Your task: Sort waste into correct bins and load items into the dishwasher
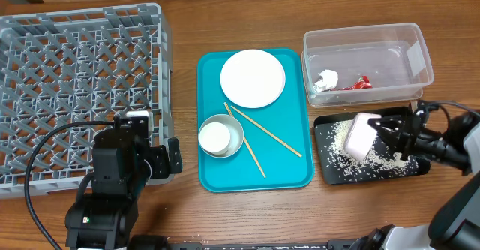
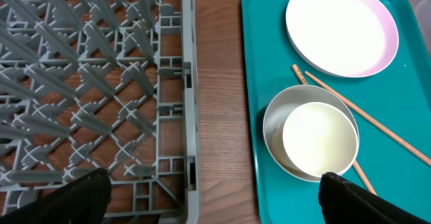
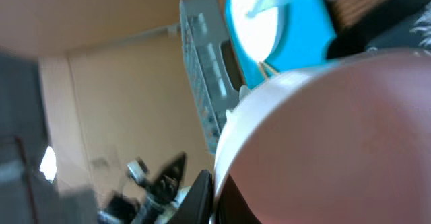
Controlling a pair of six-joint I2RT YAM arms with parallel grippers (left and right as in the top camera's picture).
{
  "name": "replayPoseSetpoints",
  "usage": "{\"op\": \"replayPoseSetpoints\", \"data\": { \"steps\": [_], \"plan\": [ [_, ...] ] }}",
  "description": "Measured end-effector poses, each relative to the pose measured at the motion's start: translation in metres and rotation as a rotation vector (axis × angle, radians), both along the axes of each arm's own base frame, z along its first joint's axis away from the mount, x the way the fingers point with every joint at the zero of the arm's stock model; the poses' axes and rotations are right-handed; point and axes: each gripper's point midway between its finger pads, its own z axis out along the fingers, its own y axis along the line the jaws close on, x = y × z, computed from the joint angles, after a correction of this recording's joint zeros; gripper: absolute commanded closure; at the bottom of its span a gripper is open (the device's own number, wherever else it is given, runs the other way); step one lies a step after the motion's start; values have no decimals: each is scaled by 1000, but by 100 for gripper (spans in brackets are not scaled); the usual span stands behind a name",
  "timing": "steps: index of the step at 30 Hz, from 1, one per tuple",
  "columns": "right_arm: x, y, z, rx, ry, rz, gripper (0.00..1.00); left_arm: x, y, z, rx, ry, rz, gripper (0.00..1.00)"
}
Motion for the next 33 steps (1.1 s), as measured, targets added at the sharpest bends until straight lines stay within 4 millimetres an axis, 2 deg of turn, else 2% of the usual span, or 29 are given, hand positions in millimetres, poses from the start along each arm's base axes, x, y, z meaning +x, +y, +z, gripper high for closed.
{"op": "replayPoseSetpoints", "data": {
  "steps": [5, 10, 14, 16, 18, 24, 25, 26, 33],
  "plan": [
    [-2, 24, 29, -93, -169, 177, 96, 0, 0, 0, 0, 0, 0, 0],
    [-1, 40, 36, -183, -285, 308, 96, 0, 0, 0, 0, 0, 0, 0],
    [-3, 49, 35, -206, -314, 366, 96, -1, 0, -1, 0, 3, 0, 0],
    [-4, 50, 34, -214, -320, 377, 96, -1, 0, -1, 0, 3, 0, 0],
    [-3, 49, 32, -223, -324, 381, 87, -1, 0, -1, 0, 3, 0, 0],
    [13, 41, 21, -297, -377, 368, 84, 0, 0, -1, 0, 3, 0, 0],
    [16, 40, 20, -305, -377, 360, 87, -1, 0, -1, 0, 3, 0, 0],
    [20, 38, 19, -312, -373, 347, 96, -1, 0, -1, 0, 5, 0, 0],
    [21, 39, 21, -262, -272, 306, 96, -2, 0, -3, 1, 15, 0, 0]
  ]
}}
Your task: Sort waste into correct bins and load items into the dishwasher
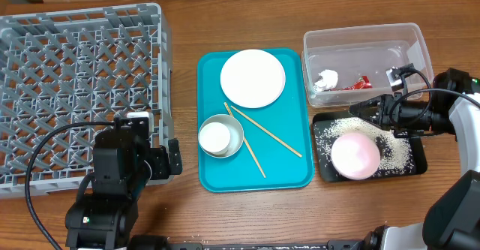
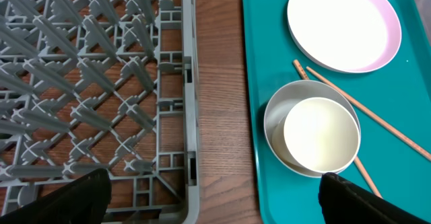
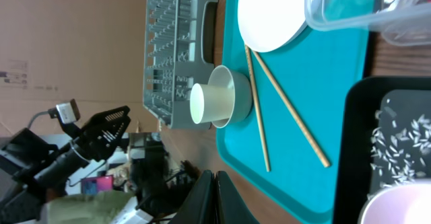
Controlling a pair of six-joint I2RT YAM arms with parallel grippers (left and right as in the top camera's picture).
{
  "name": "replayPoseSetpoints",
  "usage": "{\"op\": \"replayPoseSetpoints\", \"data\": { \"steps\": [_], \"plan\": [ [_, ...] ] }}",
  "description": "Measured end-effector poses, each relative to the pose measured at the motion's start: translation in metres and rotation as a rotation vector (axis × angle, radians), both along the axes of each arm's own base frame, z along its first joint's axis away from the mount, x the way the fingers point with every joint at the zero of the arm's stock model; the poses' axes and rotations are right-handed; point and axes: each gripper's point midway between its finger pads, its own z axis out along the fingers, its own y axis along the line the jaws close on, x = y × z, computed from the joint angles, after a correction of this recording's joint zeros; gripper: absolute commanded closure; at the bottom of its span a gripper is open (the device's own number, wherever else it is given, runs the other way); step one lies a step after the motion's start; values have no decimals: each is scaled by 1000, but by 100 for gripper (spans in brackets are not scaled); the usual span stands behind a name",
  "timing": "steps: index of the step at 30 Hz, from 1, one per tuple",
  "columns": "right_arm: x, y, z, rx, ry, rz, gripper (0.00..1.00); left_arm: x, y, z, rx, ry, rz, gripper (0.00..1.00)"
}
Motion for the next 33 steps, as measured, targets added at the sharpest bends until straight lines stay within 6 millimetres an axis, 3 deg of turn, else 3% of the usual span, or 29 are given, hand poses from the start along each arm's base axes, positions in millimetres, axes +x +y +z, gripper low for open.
{"op": "replayPoseSetpoints", "data": {
  "steps": [3, 10, 18, 22, 33],
  "plan": [
    [-1, 0, -1, -1, 15, -3, 84, 0, 0, 0, 0, 1, 0, 0],
    [-5, -12, -25, -145, 92, 0, 84, 0, 0, 0, 0, 1, 0, 0],
    [-9, -22, -75, -500, 329, -46, 76, 0, 0, 0, 0, 0, 0, 0],
    [-11, -10, -89, -654, 385, -45, 62, 0, 0, 0, 0, 0, 0, 0],
    [-16, 9, -105, -926, 477, -171, 63, 0, 0, 0, 0, 2, 0, 0]
  ]
}}
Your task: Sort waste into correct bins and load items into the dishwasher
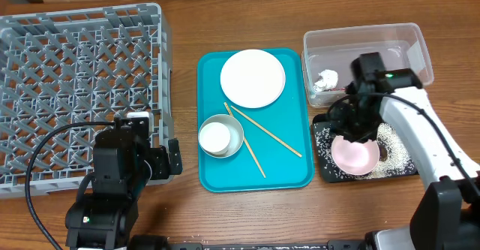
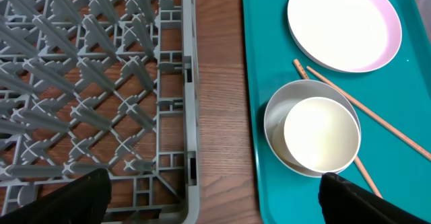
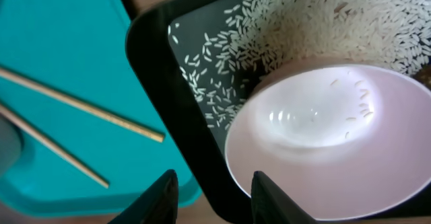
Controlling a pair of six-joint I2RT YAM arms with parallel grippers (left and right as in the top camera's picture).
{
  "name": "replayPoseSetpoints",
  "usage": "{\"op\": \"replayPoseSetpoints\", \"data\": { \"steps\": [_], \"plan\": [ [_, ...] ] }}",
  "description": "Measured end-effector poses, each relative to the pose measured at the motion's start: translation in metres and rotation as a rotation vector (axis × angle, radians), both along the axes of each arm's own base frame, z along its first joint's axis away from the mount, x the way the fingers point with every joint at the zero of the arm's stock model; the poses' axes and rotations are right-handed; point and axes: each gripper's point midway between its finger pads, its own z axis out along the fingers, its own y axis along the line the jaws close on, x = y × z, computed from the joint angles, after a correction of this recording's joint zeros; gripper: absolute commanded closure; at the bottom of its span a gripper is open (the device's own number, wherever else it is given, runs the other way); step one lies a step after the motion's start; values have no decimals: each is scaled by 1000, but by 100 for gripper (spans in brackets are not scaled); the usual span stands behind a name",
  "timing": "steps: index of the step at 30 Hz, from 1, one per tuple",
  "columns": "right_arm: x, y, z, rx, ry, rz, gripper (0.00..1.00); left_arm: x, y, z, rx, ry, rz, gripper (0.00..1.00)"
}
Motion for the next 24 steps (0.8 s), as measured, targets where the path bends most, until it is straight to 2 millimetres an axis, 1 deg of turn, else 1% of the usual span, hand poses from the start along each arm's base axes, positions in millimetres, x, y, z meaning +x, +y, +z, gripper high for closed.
{"op": "replayPoseSetpoints", "data": {
  "steps": [5, 8, 13, 15, 19, 24],
  "plan": [
    [-2, 3, -17, -71, -15, -34, 64, 0, 0, 0, 0, 0, 0, 0],
    [-5, 1, -31, -101, -16, -57, 67, 0, 0, 0, 0, 1, 0, 0],
    [-13, -4, -48, -125, -9, -85, 81, -1, 0, -1, 0, 3, 0, 0],
    [-15, -5, -51, -131, -1, -94, 84, -1, 0, -1, 0, 3, 0, 0],
    [-13, -5, -51, -130, -10, -101, 91, -1, 0, -1, 0, 4, 0, 0],
    [-14, -5, -51, -131, -7, -102, 91, -1, 0, -1, 0, 3, 0, 0]
  ]
}}
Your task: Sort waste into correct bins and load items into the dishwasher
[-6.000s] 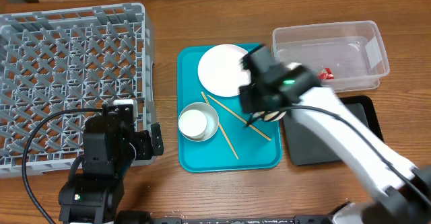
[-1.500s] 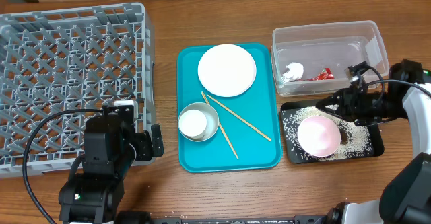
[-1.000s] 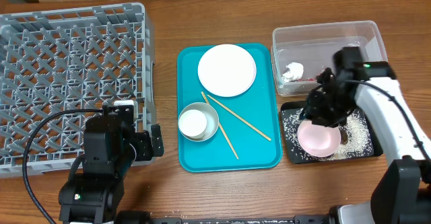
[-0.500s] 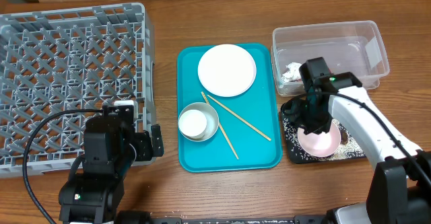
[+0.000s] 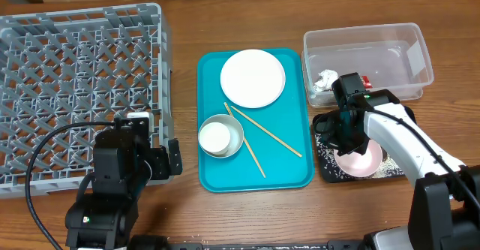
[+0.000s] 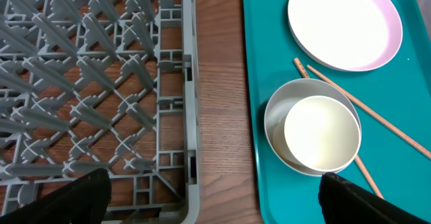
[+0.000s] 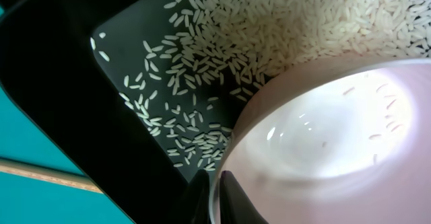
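Note:
A pink bowl (image 5: pixel 360 161) stands upright in the black tray (image 5: pixel 324 146) among spilled rice (image 7: pixel 269 35). My right gripper (image 5: pixel 343 146) is shut on the bowl's left rim; in the right wrist view its fingers (image 7: pixel 201 196) pinch the rim (image 7: pixel 283 89), one inside and one outside. A few grains stick inside the bowl. My left gripper (image 6: pixel 215 207) hangs open over the wood between the grey dish rack (image 6: pixel 87 83) and the teal tray (image 6: pixel 269 62), holding nothing.
On the teal tray (image 5: pixel 217 176) lie a white plate (image 5: pixel 253 78), a metal bowl (image 5: pixel 234 139) with a paper cup (image 5: pixel 214 137) in it, and two chopsticks (image 5: pixel 266 136). A clear bin (image 5: pixel 416 47) at the back right holds crumpled paper (image 5: pixel 326 79) and a red wrapper (image 5: pixel 365 80).
My right gripper was open just above the pink bowl; now it is lower and shut on the bowl's left rim. The bowl still rests in the black tray. The left arm has not moved.
My right gripper held the pink bowl tipped over the black tray. Then the bowl lay in the tray and the gripper was off to the right. Later the gripper hung open over the upright bowl, and now it grips the rim.

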Controlling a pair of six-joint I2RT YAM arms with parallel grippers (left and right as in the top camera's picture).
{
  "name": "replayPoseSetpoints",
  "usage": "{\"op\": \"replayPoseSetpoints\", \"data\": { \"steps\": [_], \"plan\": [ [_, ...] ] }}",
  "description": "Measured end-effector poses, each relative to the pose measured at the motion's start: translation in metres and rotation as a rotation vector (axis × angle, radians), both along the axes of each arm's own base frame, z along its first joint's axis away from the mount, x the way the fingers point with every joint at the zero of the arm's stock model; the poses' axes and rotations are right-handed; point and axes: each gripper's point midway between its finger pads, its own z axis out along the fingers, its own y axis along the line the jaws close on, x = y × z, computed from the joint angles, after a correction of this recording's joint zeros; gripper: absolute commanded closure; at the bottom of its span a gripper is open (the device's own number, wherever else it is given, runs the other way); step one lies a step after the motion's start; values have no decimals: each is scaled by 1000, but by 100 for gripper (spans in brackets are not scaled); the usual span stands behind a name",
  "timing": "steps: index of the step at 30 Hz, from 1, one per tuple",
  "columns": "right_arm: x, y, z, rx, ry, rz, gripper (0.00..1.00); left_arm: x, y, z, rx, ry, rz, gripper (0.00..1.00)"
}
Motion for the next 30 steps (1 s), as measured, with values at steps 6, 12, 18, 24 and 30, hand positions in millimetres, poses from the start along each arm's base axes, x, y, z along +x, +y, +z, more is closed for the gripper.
{"op": "replayPoseSetpoints", "data": {
  "steps": [6, 12, 18, 24, 30],
  "plan": [
    [-3, -1, -3, -1, 6, 0, 91, 0, 0, 0, 0, 0, 0, 0],
    [-8, -2, -9, -7, 16, 0, 96, 0, 0, 0, 0, 0, 0, 0],
    [-6, -4, -7, -18, 4, -1, 96, 0, 0, 0, 0, 0, 0, 0],
    [-7, -6, 4, -33, 27, 1, 96, 0, 0, 0, 0, 0, 0, 0],
    [21, -1, 53, -27, -38, 3, 96, 0, 0, 0, 0, 0, 0, 0]
  ]
}}
